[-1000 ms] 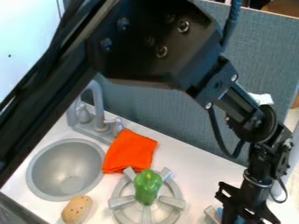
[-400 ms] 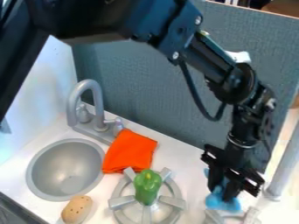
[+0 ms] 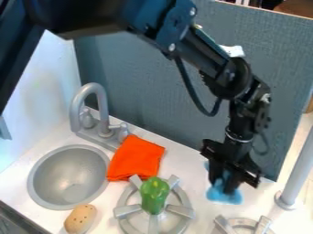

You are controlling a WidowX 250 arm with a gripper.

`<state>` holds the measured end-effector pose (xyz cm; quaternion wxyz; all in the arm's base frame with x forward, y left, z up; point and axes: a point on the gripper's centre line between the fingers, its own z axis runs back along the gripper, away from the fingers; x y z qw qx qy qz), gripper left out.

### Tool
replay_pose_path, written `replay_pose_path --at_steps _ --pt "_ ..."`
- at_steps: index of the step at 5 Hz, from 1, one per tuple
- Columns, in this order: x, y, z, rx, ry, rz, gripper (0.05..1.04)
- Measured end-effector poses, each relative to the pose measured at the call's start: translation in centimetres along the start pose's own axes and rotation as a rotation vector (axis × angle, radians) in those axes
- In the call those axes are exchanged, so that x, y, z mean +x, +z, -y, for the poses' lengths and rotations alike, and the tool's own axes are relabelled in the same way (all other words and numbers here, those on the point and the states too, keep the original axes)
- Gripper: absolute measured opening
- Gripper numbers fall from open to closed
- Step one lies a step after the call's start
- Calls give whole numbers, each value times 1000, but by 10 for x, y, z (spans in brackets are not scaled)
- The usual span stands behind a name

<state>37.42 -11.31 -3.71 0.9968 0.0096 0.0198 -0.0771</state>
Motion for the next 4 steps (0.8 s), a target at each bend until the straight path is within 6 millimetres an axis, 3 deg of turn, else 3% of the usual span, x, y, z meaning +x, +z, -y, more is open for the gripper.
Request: replay_pose_path --at_steps 1,4 --pt "21 -7 -4 16 45 68 437" --pt "44 -41 14 -56 -7 18 476"
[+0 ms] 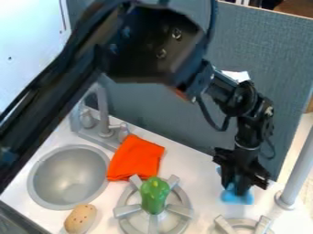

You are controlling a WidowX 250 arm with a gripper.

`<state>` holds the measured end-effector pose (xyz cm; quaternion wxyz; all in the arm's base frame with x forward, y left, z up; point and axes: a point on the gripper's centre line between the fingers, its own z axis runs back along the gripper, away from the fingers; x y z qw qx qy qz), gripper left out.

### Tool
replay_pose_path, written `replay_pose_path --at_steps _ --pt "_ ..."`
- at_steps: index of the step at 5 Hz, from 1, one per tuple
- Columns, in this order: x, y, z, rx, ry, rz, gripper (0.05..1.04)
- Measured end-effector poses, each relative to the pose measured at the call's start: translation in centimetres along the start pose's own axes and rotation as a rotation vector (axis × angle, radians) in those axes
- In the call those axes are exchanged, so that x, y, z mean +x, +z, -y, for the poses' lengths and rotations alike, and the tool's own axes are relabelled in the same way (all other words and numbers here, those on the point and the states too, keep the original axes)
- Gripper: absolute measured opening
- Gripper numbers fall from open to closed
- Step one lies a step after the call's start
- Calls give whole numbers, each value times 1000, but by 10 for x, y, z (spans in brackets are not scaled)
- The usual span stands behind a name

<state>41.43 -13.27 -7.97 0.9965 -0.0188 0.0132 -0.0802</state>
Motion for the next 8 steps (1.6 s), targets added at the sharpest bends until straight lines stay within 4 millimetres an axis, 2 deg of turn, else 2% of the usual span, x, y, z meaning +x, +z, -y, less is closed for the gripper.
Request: replay_pose_path --at_steps 1,2,3,4,5,6,7,8 --pt "3 -2 5 -25 -40 -50 826" --pt "2 -2 5 -25 -42 -59 1006" --pt "-16 -16 0 -8 -18 -104 1008" --pt "-29 8 4 5 -25 -54 1005" --pt "-61 36 14 25 -92 -33 1003" --pt "-105 50 10 52 -89 -64 1003" --pt "-150 54 -1 31 -116 -52 1001" --pt "-169 57 -18 72 -89 -48 1001"
